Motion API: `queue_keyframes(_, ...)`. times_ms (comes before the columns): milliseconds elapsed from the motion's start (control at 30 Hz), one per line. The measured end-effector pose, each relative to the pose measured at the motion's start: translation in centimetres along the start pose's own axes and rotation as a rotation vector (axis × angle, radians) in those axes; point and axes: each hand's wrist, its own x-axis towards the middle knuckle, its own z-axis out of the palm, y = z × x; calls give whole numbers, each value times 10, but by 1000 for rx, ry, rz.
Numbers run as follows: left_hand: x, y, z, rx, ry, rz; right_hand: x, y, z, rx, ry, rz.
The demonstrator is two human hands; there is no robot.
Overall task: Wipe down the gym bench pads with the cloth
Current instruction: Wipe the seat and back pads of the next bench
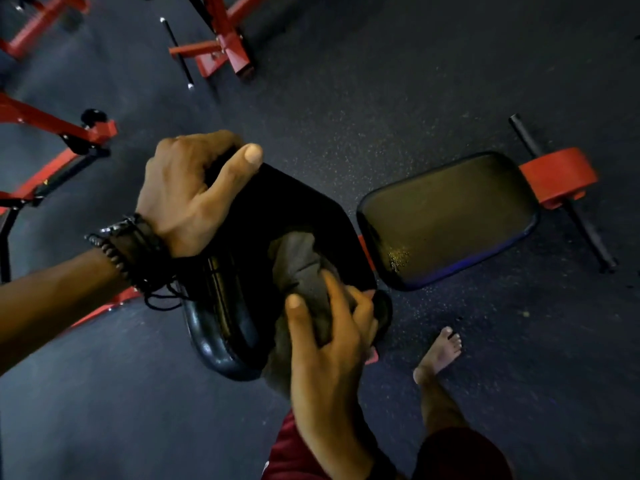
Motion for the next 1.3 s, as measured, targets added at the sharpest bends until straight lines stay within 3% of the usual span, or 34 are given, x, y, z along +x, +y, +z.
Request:
queue_keyframes(133, 0, 3, -1, -4, 64, 21, 70, 35, -1, -65, -48, 66)
queue_keyframes(267, 0, 6, 1, 71, 100, 34, 157, 122, -5, -309, -76, 161)
queue_keyframes(433, 1, 6, 1, 88, 86, -8, 222, 188, -15, -369, -153, 457)
queue_keyframes(533, 1, 4, 2, 82, 89, -4, 247, 166, 7, -333, -161, 433)
queue_keyframes(700, 1, 5, 2, 88, 79, -35, 243, 59, 55, -356, -215, 72)
queue_keyframes(767, 2, 4, 2, 89, 73, -40, 211, 43, 42, -351, -284, -61)
queue_keyframes(833, 3, 4, 1, 87, 79, -43, 164, 56, 12, -337, -244, -151)
queue_keyframes(933, 3, 6, 1, 95, 77, -54, 127, 106, -26, -319, -122, -14)
queue_keyframes(1033, 4, 8, 1, 102, 77, -68, 183, 144, -23, -441, -96, 373)
queue_keyframes(1100, 2, 9, -1, 103, 93, -80, 229, 134, 2, -433, -77, 504)
queue_keyframes(1200, 1, 10, -1, 100, 81, -103, 267, 91, 47, -490, -143, 371)
queue_keyframes(1300, 2, 11, -1, 98, 83, -115, 235, 48, 44, -481, -289, 161)
